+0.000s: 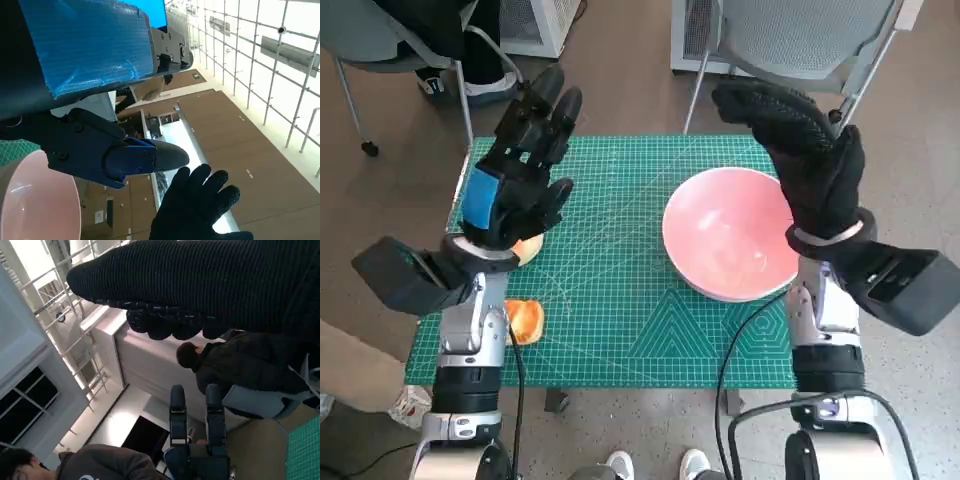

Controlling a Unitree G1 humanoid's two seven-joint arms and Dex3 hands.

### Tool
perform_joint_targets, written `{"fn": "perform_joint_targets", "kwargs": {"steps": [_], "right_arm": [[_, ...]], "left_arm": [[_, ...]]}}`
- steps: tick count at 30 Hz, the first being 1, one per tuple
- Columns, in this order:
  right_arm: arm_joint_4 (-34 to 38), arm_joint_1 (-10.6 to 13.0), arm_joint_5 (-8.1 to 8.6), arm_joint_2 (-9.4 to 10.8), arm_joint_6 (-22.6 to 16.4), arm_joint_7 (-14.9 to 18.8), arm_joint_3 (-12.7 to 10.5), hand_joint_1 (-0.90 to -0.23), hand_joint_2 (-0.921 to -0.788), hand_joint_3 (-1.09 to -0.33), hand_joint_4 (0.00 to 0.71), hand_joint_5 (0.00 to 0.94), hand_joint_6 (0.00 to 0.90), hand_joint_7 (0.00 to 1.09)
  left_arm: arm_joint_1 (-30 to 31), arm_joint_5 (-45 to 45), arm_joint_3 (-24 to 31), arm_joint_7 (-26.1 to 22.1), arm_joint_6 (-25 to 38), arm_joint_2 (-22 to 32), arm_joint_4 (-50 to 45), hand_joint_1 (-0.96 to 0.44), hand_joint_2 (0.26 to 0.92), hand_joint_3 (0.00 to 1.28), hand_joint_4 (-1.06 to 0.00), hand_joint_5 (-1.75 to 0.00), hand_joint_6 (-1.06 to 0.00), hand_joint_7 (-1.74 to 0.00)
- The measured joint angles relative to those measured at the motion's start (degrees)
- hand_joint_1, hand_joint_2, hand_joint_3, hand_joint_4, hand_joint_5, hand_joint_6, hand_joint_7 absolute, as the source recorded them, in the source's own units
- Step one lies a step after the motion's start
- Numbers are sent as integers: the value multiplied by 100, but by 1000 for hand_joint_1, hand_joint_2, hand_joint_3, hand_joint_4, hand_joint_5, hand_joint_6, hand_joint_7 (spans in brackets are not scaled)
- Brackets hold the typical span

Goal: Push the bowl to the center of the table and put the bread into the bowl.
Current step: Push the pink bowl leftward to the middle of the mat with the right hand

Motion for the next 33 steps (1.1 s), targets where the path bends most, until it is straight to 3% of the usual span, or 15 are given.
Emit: {"fn": "perform_joint_targets", "kwargs": {"steps": [4, 10, 14, 17, 24, 33], "right_arm": [[320, -50, -2, -108, -101, -40, -166, -686, -921, -893, 106, 2, 4, 383], [1268, -310, -108, -475, -373, -294, -503, -689, -921, -908, 107, 2, 10, 373], [2094, -569, -318, -754, -491, -723, -669, -687, -921, -930, 105, 1, 15, 362], [2626, -731, -528, -936, -478, -1222, -722, -683, -921, -946, 101, 0, 20, 354], [3451, -928, -946, -1140, 140, -2203, -716, -671, -921, -968, 80, 0, 41, 337], [3783, -936, -1232, -1163, 969, -2506, -707, -661, -921, -972, 37, 1, 55, 261]], "left_arm": [[1, -1, 1, 1, 0, -2, 0, -671, 921, 402, -70, 0, -108, -190], [23, -3, 3, 19, 6, -5, -38, -674, 921, 403, -68, 0, -104, -194], [56, -9, 4, 34, 11, -6, -131, -676, 921, 402, -67, 0, -102, -197], [58, -9, 4, 40, 10, -7, -159, -679, 921, 403, -67, 0, -100, -200], [66, -8, -2, 52, 10, -30, -162, -678, 921, 405, -66, 0, -96, -206], [68, -8, -7, 53, 10, -50, -190, -680, 921, 406, -65, 0, -89, -217]]}}
